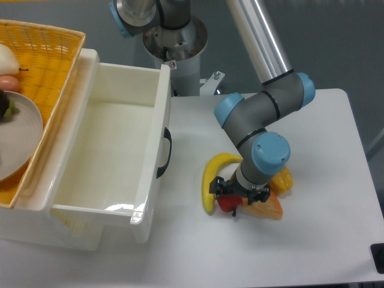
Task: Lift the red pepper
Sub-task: 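Close the gripper on the red bell pepper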
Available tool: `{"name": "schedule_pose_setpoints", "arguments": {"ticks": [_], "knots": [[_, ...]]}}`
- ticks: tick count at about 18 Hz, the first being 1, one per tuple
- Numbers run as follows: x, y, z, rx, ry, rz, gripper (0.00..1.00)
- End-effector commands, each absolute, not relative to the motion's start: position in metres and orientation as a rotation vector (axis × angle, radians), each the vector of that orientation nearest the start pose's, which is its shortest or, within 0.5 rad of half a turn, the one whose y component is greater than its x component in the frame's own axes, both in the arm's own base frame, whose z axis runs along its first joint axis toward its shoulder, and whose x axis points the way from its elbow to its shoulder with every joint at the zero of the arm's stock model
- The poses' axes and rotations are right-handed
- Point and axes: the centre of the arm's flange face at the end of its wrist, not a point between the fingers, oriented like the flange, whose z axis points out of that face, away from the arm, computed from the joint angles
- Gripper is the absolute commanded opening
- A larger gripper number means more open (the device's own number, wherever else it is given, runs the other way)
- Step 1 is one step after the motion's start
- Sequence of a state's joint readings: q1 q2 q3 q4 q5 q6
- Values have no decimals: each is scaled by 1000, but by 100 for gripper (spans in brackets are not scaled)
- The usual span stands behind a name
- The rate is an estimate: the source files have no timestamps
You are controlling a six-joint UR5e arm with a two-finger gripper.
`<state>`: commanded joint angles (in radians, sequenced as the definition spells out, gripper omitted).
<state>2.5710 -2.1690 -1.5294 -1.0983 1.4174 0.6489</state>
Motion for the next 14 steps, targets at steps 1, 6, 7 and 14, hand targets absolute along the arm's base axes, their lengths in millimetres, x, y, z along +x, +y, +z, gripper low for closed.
{"name": "schedule_pose_setpoints", "arguments": {"ticks": [1, 6, 7, 14], "knots": [[-478, 483, 199, -3027, -550, -258, 100], [-473, 485, 199, -3031, -546, -264, 100], [-471, 485, 197, -3033, -547, -267, 100], [-465, 488, 195, -3052, -533, -261, 100]]}}
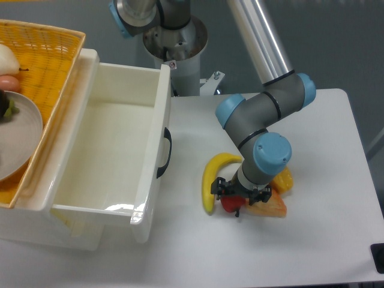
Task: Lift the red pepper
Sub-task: 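Close the gripper on the red bell pepper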
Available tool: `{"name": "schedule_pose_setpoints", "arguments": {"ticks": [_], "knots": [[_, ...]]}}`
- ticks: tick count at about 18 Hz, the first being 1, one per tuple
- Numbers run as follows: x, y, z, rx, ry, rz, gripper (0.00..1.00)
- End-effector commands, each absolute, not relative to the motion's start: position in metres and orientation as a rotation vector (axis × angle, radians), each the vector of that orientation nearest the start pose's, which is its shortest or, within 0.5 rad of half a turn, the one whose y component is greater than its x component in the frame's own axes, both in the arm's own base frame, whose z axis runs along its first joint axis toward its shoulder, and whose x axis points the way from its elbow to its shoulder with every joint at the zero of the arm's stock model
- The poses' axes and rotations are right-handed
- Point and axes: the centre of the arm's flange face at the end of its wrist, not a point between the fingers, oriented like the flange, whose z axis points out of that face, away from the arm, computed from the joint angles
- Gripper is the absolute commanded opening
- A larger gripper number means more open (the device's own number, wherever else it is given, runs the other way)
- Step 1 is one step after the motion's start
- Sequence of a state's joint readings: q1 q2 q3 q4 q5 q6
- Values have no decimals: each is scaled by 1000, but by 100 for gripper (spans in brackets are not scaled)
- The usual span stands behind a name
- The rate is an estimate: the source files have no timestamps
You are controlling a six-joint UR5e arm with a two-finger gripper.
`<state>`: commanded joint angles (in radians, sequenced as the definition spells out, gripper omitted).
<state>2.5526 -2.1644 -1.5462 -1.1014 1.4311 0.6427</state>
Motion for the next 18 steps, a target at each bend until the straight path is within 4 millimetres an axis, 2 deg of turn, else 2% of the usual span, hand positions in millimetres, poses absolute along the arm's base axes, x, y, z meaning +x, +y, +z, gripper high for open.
{"name": "schedule_pose_setpoints", "arguments": {"ticks": [12, 14, 16, 18], "knots": [[-465, 486, 190, -3078, -522, -245, 99], [-465, 486, 191, -3077, -522, -244, 98], [-465, 486, 190, -3078, -524, -245, 89], [-465, 486, 190, -3076, -522, -245, 89]]}}
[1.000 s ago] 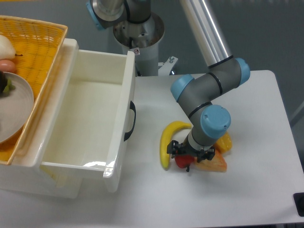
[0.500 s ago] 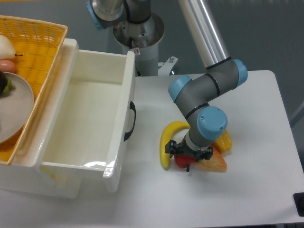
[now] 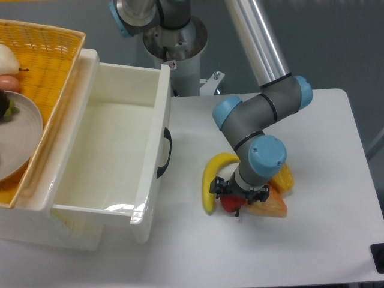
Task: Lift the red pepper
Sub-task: 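Close the gripper on the red bell pepper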
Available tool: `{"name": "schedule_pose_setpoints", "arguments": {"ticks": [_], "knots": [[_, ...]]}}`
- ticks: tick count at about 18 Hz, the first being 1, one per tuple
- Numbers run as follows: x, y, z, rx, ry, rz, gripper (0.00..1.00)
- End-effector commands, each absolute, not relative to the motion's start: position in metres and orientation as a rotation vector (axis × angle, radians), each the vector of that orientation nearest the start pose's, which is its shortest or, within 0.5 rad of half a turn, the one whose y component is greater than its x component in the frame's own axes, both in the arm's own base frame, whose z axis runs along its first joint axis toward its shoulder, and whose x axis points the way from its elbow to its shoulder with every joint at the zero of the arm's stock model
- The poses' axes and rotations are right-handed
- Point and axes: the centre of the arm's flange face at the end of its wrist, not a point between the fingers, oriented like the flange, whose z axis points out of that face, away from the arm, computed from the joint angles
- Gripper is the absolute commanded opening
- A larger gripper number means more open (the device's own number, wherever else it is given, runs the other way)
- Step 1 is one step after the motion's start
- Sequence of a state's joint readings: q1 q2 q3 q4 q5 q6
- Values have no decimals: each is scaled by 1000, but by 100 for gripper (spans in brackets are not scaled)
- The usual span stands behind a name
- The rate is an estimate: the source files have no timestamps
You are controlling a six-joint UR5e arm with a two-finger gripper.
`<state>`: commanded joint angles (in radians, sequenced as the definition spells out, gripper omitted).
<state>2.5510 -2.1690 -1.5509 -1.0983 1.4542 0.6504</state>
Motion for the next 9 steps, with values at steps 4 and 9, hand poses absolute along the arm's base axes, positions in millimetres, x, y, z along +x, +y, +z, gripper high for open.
{"name": "schedule_pose_setpoints", "arguments": {"ticks": [4, 9], "knots": [[-465, 486, 190, -3075, -522, -247, 88], [-465, 486, 191, -3074, -517, -245, 75]]}}
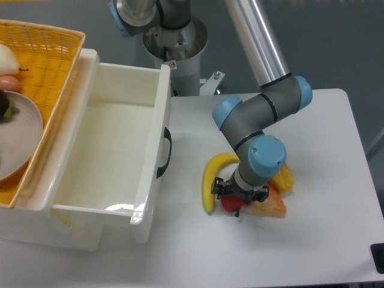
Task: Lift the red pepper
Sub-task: 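Close the gripper on the red bell pepper, then lift the red bell pepper up off the table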
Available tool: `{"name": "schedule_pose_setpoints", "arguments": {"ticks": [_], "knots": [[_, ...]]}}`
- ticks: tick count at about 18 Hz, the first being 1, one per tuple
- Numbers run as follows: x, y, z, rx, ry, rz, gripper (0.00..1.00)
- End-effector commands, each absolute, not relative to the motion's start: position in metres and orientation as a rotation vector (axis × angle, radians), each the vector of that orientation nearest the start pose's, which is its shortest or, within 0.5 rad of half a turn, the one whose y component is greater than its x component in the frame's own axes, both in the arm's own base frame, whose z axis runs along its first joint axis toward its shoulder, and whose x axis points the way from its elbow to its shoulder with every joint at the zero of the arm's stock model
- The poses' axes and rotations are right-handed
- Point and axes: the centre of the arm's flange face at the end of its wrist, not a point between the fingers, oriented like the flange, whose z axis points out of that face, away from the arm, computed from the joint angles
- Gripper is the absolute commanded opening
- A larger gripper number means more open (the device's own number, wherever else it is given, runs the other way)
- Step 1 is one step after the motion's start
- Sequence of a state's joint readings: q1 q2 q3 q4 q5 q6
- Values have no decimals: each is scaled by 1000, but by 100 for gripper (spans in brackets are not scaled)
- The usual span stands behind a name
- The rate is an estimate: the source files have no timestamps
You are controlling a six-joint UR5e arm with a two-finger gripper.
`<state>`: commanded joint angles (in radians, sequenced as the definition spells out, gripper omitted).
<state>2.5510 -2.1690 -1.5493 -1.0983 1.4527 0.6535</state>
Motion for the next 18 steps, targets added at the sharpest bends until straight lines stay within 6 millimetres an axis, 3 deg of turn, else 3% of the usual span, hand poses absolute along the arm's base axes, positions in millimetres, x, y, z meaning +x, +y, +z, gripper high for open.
{"name": "schedule_pose_setpoints", "arguments": {"ticks": [12, 18], "knots": [[-468, 487, 204, -3067, -460, -217, 73], [-467, 486, 224, -3065, -360, -184, 73]]}}
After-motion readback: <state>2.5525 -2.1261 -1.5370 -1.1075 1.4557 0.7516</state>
